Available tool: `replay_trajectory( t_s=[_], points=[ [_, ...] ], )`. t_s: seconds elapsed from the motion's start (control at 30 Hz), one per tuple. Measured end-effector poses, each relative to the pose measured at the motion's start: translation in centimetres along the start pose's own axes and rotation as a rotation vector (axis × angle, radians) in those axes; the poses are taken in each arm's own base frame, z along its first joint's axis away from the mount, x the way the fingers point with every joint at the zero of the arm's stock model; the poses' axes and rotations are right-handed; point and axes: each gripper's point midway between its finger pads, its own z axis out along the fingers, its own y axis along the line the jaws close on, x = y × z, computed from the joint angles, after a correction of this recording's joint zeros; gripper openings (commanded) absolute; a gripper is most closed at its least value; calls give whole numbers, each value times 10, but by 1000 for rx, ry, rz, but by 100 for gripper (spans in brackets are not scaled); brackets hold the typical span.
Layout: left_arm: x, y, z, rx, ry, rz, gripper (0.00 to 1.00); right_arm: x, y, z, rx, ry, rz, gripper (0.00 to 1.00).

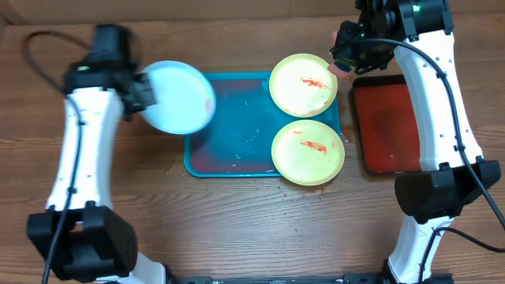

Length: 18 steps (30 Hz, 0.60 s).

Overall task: Clean dirty plates on tray and stack at the side
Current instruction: 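Lift the white plate with the left gripper and set it left of tray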

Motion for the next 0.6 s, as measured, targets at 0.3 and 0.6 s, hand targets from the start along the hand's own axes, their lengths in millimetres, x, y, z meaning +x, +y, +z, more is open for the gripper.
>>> replay_trajectory(
  t_s=[0.3, 0.6],
  points=[
    [26, 89, 67, -24, 125, -247, 4, 0, 0, 0, 1, 2, 0, 4],
    [46, 94, 115, -10, 147, -328, 4, 3, -1, 0, 5, 10, 2, 4]
  ],
)
